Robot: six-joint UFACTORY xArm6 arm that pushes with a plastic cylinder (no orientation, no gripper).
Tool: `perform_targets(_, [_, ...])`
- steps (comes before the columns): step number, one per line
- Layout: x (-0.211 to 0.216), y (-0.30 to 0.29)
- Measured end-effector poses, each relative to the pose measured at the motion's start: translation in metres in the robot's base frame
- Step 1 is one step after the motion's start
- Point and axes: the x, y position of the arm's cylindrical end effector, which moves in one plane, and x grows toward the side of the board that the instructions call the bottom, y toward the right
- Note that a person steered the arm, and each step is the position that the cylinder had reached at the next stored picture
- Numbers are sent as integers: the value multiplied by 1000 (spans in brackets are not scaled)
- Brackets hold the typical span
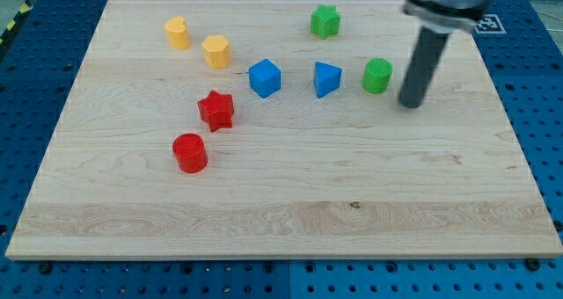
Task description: Move the green star to the right of the green circle
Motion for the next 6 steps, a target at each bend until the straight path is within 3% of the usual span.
perform_targets(1, [-53,11])
perform_targets(2, [-112,-14])
perform_targets(5, [-110,-191])
perform_targets(6, [-168,-208])
